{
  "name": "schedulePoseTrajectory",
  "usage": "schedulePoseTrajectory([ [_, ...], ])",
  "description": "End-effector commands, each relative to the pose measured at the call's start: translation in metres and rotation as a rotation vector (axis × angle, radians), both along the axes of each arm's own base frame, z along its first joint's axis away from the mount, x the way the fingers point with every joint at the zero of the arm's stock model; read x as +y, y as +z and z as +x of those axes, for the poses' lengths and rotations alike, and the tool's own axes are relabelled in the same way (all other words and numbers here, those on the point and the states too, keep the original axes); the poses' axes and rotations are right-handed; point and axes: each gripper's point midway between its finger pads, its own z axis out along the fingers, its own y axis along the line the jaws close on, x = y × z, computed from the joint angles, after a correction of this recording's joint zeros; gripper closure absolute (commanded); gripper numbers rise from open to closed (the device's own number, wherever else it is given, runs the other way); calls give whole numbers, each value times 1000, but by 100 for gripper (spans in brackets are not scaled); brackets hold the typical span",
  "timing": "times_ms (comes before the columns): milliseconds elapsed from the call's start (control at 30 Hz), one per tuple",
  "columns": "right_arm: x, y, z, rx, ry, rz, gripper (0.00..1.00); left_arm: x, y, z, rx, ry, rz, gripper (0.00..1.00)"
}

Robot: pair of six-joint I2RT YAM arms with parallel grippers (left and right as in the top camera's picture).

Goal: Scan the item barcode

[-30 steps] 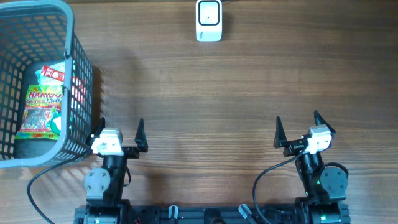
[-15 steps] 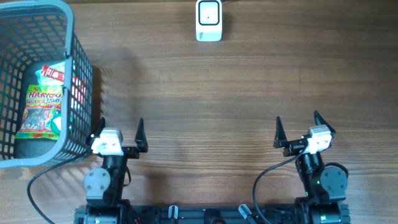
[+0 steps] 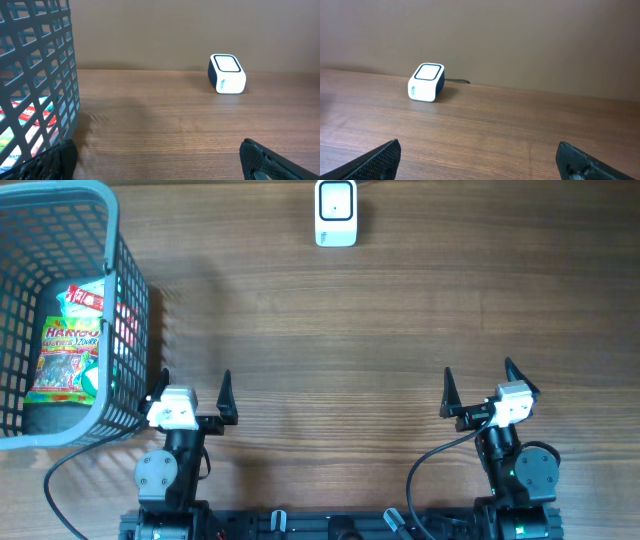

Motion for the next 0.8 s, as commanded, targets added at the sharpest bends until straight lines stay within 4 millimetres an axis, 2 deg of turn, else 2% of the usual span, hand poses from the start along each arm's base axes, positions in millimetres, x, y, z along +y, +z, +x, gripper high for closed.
schedulePoseTrajectory([
  [0,-1,1,0,-6,-9,-17,0,4,-3,0,-3,21,-1,0],
  [367,-1,1,0,-6,-9,-17,0,4,-2,0,-3,18,-2,0],
  [400,-1,1,0,-6,-9,-18,0,4,2,1,-21,17,-3,0],
  [500,-1,1,0,-6,-9,-17,0,-16,10,-1,-52,-94,-10,0],
  [600,-1,1,0,-6,-9,-17,0,-40,7,-6,-38,-239,-25,0],
  [700,-1,1,0,-6,-9,-17,0,-49,14,-9,-53,-292,-61,0],
  [767,-1,1,0,-6,-9,-17,0,-49,27,-11,-71,-295,-95,0],
])
